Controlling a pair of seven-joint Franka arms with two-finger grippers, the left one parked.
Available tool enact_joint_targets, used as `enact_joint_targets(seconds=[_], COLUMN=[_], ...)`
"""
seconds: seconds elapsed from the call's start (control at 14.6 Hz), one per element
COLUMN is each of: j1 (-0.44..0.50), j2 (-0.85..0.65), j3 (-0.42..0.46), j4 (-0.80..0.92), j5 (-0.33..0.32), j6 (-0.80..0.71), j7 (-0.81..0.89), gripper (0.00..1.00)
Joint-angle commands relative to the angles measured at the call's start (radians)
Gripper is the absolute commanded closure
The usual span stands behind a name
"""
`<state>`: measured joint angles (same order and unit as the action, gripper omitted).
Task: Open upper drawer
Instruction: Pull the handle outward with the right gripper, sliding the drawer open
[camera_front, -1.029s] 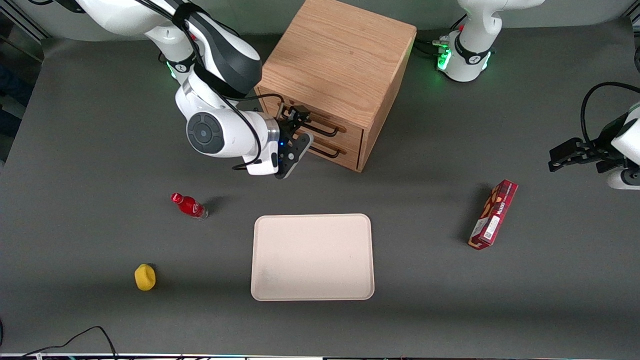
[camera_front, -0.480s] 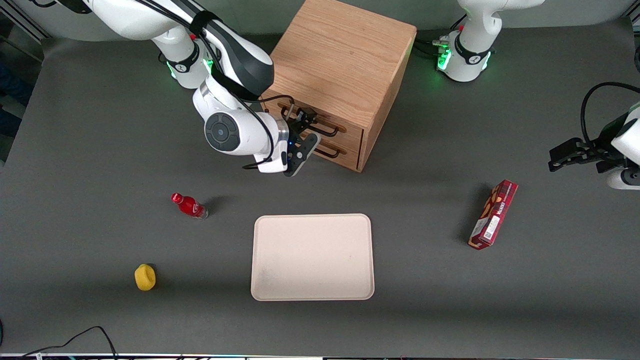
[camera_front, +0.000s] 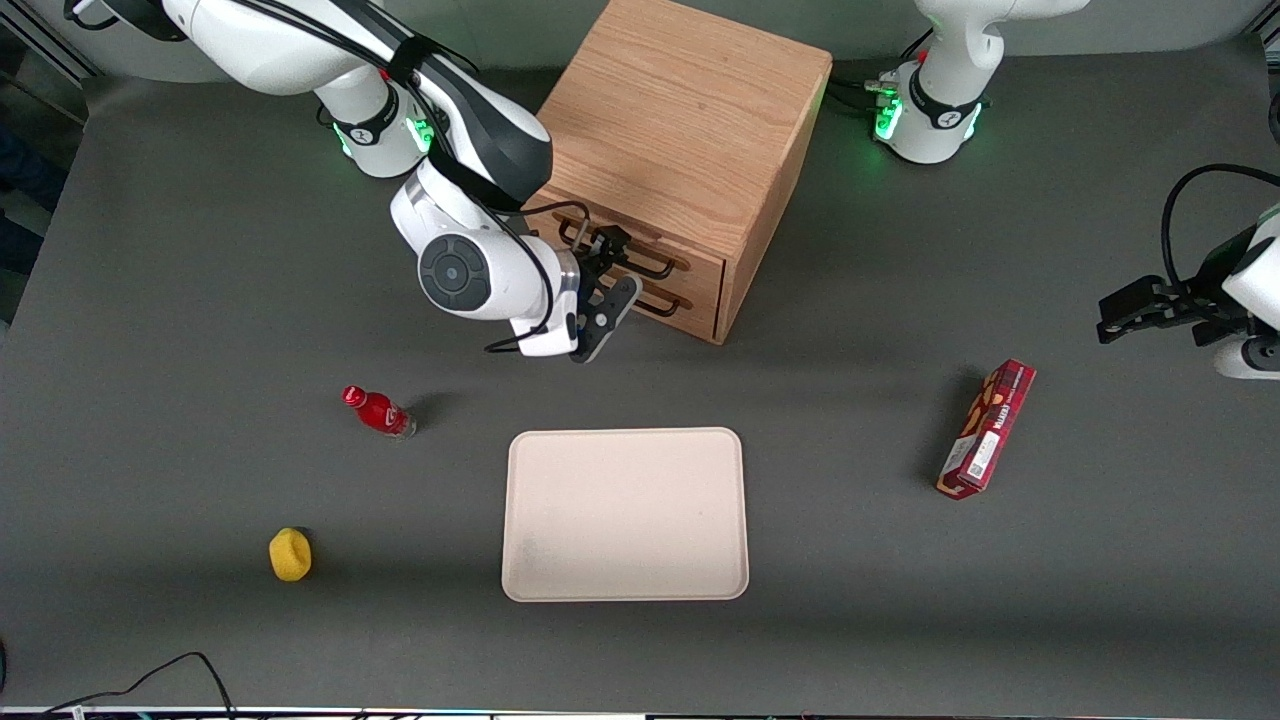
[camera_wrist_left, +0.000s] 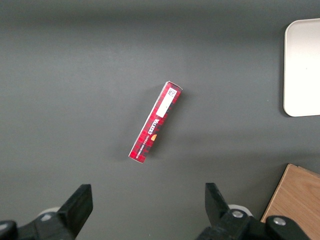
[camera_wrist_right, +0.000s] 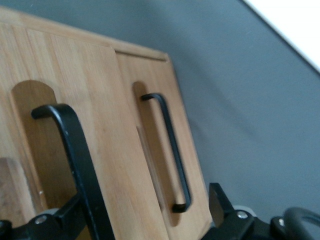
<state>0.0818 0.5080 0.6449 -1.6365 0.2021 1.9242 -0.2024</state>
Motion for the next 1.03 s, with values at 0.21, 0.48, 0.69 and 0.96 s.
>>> enact_joint_targets(seconds=[0.21,0.48,0.69,0.96], j1=[-0.014,-0.014,-0.014,-0.013], j2=[0.113,0.167,0.190,0.217], j3=[-0.037,-0.071,-0.074,-0.094], j4=[0.158,0.279,0.308,0.345], j5=[-0.053,-0.053,-0.113,-0.124], j6=[0.001,-0.105,-0.119,-0.117], j7=[-0.015,-0.017,-0.075,-0.089], gripper=[0.00,0.00,0.00,0.00])
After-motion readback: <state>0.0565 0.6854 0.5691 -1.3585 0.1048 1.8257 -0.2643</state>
